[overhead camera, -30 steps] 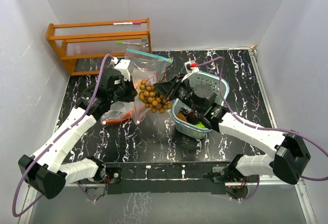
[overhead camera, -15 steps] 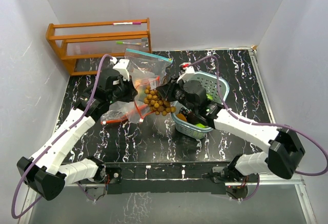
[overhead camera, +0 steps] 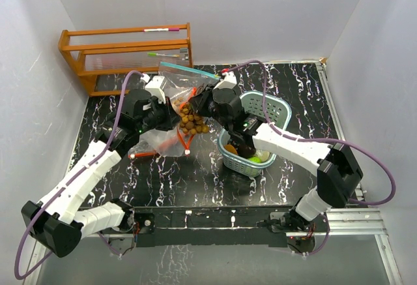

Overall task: Place the food in the zip-top bag and seal the zipper
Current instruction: Place the fake fruit in the zipper food storage bag.

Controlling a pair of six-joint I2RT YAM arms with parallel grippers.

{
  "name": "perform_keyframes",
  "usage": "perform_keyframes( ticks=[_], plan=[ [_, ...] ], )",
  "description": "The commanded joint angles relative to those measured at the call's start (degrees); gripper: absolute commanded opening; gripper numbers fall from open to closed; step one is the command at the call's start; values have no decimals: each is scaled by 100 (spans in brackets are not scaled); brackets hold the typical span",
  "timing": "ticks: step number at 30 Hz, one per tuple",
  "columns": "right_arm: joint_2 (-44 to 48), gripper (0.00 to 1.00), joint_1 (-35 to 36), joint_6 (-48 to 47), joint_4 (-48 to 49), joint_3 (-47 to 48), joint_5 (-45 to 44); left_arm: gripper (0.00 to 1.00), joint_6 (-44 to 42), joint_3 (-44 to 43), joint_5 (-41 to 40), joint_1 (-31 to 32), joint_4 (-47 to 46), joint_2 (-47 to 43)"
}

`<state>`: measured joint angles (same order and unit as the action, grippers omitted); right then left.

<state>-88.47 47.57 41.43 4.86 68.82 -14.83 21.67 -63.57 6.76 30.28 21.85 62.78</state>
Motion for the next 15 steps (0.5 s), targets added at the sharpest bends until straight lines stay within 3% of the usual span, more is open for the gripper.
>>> perform_keyframes(
  ticks=[1,6,15],
  plan=[
    [196,8,23,998,744,44,-317,0,162,184,253,62,-239,-167],
    [444,8,217,1605,1146,-334,-1168,0,354,276,423,120,-464,-126],
    [257,8,938,1348,1317,-284,-2255,0,719,212,641,358,-932,36]
  ],
)
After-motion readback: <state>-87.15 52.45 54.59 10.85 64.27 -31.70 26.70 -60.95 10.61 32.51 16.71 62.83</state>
